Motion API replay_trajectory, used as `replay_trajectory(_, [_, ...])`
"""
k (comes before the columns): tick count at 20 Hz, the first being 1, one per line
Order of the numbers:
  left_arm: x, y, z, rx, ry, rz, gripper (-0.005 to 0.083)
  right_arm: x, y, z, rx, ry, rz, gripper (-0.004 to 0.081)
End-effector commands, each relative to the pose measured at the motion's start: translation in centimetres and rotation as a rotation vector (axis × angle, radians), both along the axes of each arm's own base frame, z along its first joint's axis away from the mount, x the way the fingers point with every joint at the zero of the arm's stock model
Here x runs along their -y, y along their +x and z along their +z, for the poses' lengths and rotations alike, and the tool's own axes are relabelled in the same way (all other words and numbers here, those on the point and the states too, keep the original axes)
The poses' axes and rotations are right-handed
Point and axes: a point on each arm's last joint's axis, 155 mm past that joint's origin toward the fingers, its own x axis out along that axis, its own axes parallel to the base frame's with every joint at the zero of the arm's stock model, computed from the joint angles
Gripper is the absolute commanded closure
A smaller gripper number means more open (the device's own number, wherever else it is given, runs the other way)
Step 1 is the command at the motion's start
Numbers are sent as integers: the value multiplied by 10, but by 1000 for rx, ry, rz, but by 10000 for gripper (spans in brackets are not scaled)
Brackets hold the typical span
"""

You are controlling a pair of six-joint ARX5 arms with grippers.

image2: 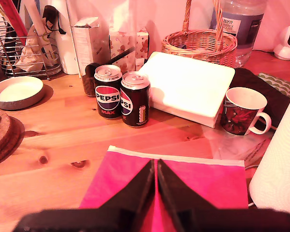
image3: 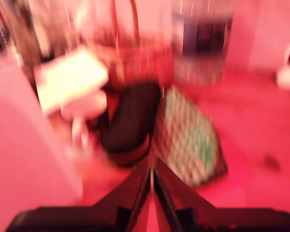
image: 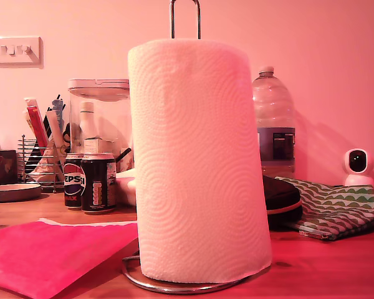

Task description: Insert the paper towel roll into the metallic stand.

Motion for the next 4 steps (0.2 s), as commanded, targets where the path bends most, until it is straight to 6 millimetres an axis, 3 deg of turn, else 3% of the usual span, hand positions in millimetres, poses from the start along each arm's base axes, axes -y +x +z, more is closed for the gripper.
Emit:
replay_trajectory(1, [0,2,-3,-5,3,0,794,0,-3,-15,-54,-16,5,780])
replay_trajectory(4, [0,2,-3,-5,2,-1,794,2,-11,-34,-133,-39,5,780])
